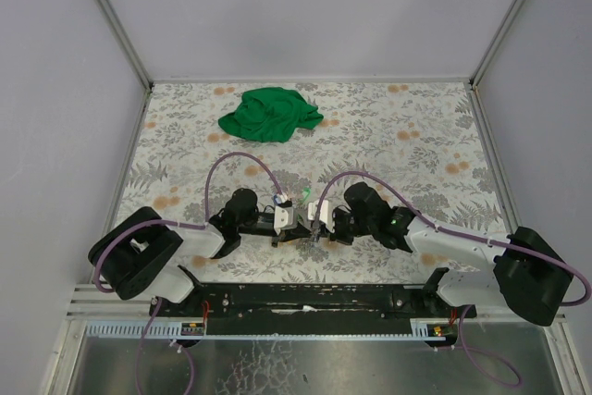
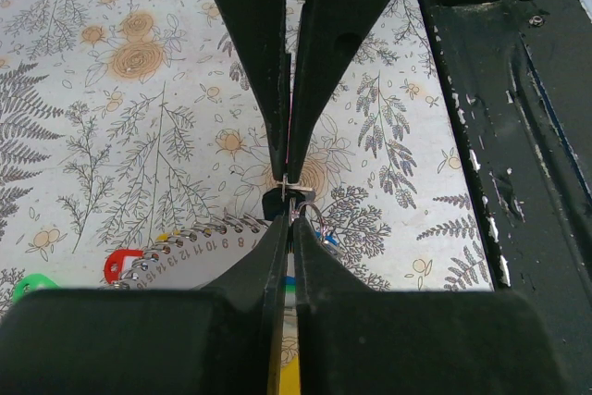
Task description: Put the keys on the keyring
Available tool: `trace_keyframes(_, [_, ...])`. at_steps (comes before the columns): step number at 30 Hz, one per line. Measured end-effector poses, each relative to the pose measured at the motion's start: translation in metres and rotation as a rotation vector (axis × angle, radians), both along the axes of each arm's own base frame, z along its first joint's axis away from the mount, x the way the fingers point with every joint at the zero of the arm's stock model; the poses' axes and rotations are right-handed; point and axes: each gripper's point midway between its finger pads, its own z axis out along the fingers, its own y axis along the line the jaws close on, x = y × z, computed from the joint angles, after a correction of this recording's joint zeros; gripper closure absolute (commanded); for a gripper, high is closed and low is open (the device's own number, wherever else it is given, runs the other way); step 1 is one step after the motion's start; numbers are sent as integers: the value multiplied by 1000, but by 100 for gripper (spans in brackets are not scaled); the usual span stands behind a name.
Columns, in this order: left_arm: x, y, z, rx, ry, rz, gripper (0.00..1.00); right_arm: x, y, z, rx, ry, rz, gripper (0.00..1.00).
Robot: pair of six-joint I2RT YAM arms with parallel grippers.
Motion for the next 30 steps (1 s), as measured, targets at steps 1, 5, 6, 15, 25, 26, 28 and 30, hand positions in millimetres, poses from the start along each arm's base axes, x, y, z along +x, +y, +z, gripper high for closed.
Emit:
trace_keyframes(1, [0,0,0,0,0,0,100,0,0,0,0,1,1,100])
trace_keyframes(5, [0,0,0,-1,1,1,100,-3,2,1,7,7,14,100])
trace_keyframes(6, [0,0,0,-1,0,1,100,-4,3,1,9,7,17,100])
trace_keyframes(15, [0,0,0,-1,0,1,100,-4,4,2,18,5,21,100])
trace_keyframes(25, [0,0,-1,2,4,2,100,-5,5,2,19,12,20,100])
trace_keyframes(26, [1,0,-1,2,4,2,100,-5,5,2,20,13,19,100])
trace_keyframes(28, [1,0,-1,3,5,3,100,-5,5,2,20,17,16,100])
trace_keyframes(30, [1,0,-1,3,5,3,100,-6,5,2,22,24,9,100])
